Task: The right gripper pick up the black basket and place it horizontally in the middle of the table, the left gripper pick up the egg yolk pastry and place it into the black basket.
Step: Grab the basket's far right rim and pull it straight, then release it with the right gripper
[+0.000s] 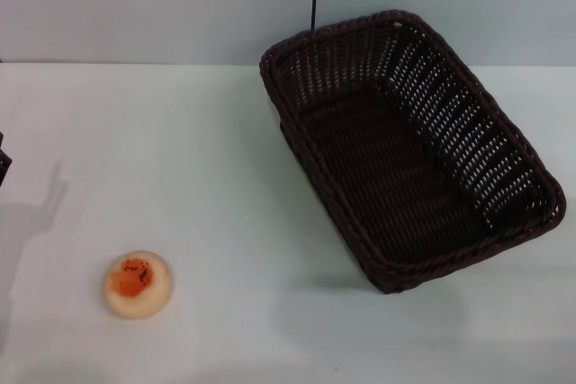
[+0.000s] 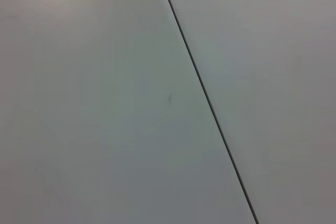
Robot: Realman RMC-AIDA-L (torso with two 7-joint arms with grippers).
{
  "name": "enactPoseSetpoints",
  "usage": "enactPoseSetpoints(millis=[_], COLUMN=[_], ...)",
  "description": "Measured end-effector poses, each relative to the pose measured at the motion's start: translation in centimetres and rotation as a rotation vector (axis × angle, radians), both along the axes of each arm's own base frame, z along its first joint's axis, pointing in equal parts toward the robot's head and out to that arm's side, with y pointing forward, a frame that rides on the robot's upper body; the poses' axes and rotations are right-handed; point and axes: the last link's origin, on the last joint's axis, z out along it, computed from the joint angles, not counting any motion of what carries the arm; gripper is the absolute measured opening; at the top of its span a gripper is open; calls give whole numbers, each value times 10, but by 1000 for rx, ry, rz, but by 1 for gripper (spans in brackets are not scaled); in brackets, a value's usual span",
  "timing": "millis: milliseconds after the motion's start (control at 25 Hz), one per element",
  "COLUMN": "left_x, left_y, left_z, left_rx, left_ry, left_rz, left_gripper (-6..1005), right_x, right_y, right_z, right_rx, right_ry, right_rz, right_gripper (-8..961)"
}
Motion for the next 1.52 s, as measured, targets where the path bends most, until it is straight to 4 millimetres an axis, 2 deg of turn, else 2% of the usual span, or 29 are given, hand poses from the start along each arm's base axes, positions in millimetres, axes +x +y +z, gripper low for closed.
enactPoseSetpoints(millis=[560, 800, 880, 920, 1040, 1080, 1120, 1200, 1440, 1480, 1520], left_x=[4, 0, 0, 0, -1, 0, 0, 1, 1, 1, 2], left_y=[9, 10, 12, 12, 15, 16, 17, 18, 18, 18, 17], left_z=[-2, 2, 4, 4, 6, 6, 6, 6, 7, 7, 6], left_rx=[-10, -7, -8, -8, -9, -9, -10, -11, -10, -10, -11], left_ry=[-1, -13, -5, -5, 6, 8, 9, 9, 1, -2, -5], left_rz=[-12, -8, -10, -10, -14, -16, -19, -25, -28, -27, -26], left_gripper=[845, 845, 845, 846, 846, 846, 846, 846, 845, 845, 845], right_x=[2, 5, 7, 7, 11, 8, 8, 2, -32, -47, -47], right_y=[0, -20, -31, -31, -27, -17, -17, -2, 45, 65, 65], right_z=[7, 21, 37, 37, 58, 73, 73, 85, 122, 132, 132], right_rx=[21, 44, 3, 3, -178, -356, -356, -535, -919, -1058, -1058], right_ry=[-30, -90, -110, -110, -62, -30, -30, -26, -34, -50, -50], right_rz=[-1, 46, 120, 120, 181, 198, 198, 172, 10, -95, -95], right_gripper=[797, 793, 792, 791, 791, 791, 790, 790, 788, 788, 784])
